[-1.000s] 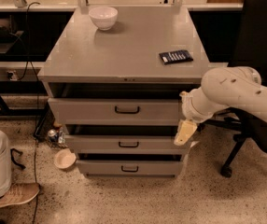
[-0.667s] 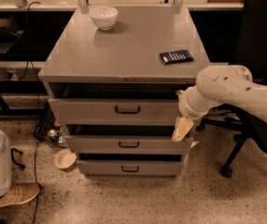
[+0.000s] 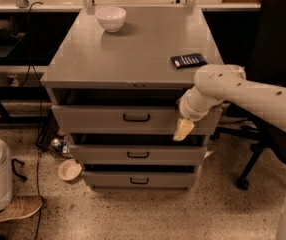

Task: Open top drawer

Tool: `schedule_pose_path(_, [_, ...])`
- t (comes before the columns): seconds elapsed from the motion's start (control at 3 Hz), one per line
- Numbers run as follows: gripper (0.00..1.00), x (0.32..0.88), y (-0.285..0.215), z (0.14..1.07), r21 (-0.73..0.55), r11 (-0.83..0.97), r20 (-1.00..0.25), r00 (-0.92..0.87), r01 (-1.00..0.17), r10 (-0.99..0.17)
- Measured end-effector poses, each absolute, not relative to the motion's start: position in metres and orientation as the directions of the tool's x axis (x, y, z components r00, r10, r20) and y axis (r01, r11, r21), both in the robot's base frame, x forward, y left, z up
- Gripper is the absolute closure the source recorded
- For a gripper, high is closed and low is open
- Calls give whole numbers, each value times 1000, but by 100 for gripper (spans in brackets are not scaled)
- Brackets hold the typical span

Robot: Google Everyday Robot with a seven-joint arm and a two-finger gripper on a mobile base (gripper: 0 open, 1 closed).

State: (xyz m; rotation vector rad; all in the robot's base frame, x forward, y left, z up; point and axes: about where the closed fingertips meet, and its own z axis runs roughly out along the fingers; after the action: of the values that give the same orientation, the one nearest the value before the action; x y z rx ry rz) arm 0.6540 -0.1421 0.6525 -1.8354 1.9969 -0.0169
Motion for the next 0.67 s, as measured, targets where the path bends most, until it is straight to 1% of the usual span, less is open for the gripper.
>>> schedule_pose_path(0.33, [46, 649, -141, 642, -259, 131, -302, -48, -957, -952])
schedule_pose_path(0.67, [69, 648, -141, 646, -259, 131, -302, -49, -957, -952])
